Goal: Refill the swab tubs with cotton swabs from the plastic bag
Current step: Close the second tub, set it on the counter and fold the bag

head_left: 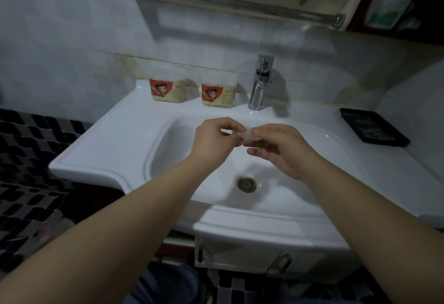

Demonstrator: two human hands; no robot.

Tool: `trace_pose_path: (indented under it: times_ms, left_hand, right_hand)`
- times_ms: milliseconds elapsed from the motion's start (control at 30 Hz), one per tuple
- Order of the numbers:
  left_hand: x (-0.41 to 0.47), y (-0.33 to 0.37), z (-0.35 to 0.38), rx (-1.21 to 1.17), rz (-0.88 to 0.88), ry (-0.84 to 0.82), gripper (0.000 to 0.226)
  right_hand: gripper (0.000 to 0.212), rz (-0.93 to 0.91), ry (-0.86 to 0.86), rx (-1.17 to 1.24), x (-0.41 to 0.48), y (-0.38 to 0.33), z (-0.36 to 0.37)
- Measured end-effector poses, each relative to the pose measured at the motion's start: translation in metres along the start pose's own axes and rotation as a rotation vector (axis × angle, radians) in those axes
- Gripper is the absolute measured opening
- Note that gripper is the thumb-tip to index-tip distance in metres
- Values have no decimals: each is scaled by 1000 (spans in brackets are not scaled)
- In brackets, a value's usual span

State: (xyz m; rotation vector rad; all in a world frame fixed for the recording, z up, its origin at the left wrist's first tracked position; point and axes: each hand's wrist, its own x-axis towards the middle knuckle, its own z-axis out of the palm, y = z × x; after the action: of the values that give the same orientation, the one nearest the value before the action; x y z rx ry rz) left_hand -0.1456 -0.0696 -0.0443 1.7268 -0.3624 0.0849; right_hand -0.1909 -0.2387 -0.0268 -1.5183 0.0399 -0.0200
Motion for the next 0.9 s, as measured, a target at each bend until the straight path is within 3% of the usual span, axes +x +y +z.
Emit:
trace_pose_path:
  times_ms: [67,167,267,400,567,667,900]
  left_hand:
    - [3,-2,-10,14,-1,-28,24]
    - [7,-3,-24,-45,-4,-72,21]
    - [9,0,-42,-171,-41,-93,13]
    - [18,1,-68,-269,-76,9,11]
    - [31,-4,-114,-295,-87,113,16]
    - [35,-6,-150,-322,-106,140,23]
    - [35,-12,-217,-341,-150,184,33]
  right_hand:
    - [10,6,25,-3,6,-5,8]
    - [26,19,40,3,15,-11,19]
    - [23,-6,35,-88,29,-17,36]
    - [15,-105,33,-275,48,-24,65]
    - [12,-33,-159,-125,69,-38,105]
    - [13,-25,-243,-160,84,-43,137]
    - [20,-226,-236,-479,116,-39,224]
